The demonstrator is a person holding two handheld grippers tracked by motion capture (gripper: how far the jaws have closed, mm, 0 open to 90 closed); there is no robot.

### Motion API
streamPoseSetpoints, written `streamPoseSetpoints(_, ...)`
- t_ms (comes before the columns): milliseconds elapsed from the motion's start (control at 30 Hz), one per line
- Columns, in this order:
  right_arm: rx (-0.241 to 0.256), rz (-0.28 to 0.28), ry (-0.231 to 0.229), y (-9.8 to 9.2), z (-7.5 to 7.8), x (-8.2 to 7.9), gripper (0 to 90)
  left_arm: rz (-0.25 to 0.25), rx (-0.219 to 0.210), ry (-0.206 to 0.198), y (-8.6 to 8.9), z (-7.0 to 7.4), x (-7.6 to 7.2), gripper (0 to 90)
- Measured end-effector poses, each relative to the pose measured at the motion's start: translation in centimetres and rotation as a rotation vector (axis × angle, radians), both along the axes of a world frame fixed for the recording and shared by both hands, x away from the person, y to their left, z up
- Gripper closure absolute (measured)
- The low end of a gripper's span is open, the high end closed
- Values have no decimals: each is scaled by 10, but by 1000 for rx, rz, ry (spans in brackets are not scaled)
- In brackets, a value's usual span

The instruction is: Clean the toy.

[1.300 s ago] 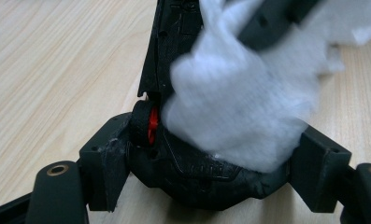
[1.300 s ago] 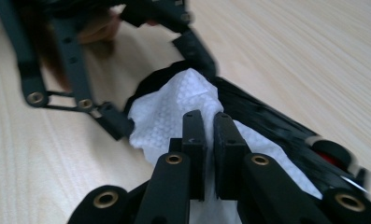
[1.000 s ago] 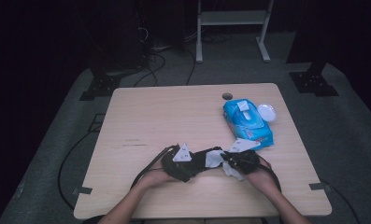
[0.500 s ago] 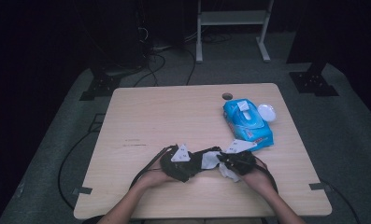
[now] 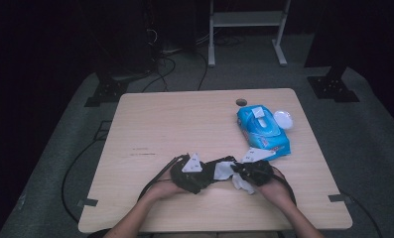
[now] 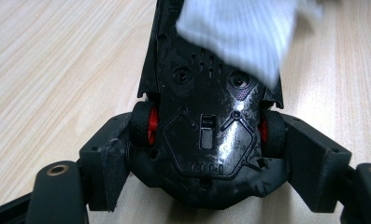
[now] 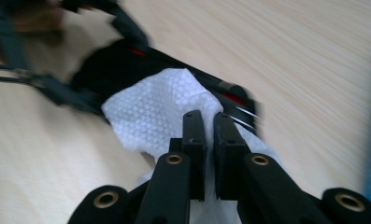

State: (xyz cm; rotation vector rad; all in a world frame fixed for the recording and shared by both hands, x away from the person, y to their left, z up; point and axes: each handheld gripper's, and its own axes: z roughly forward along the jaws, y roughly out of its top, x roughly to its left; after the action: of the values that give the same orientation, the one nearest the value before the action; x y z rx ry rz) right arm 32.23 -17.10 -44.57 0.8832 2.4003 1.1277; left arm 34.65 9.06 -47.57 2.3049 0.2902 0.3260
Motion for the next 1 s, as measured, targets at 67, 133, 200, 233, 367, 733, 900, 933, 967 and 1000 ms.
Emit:
streamPoseSetpoints(67, 11, -36, 12, -11, 1, 1, 844, -1, 1, 0, 0, 0, 0, 236)
streamPoseSetpoints(133, 16, -43, 13, -13, 0, 0, 844, 0, -2, 2, -1, 0, 0, 236)
streamPoseSetpoints(200, 17, -23, 13, -7, 0, -1, 844, -4, -10, 1, -3, 0, 0, 236)
streamPoseSetpoints(233, 13, -6, 13, -1, 1, 0, 844, -10, -3, -2, -3, 1, 0, 236)
streamPoseSetpoints(367, -8, 46, 7, 24, 1, 7, 843, -20, 9, -11, -6, 0, -2, 237)
streamPoseSetpoints(733, 20, -66, 24, 4, 2, 29, 844, -15, -4, -9, -2, 3, -1, 237)
streamPoseSetpoints(900, 0, -7, 1, 31, 2, 28, 844, -10, 1, -13, -4, 2, -2, 236)
streamPoseSetpoints(933, -1, 9, 0, 39, 2, 29, 844, -9, 6, -13, -4, 2, -2, 236)
streamPoseSetpoints(967, -14, 21, -8, 44, 2, 31, 844, -3, 0, -5, -3, 1, -1, 236)
streamPoseSetpoints(1000, -22, 23, -13, 47, 2, 32, 844, 7, -5, -8, -2, 1, -1, 236)
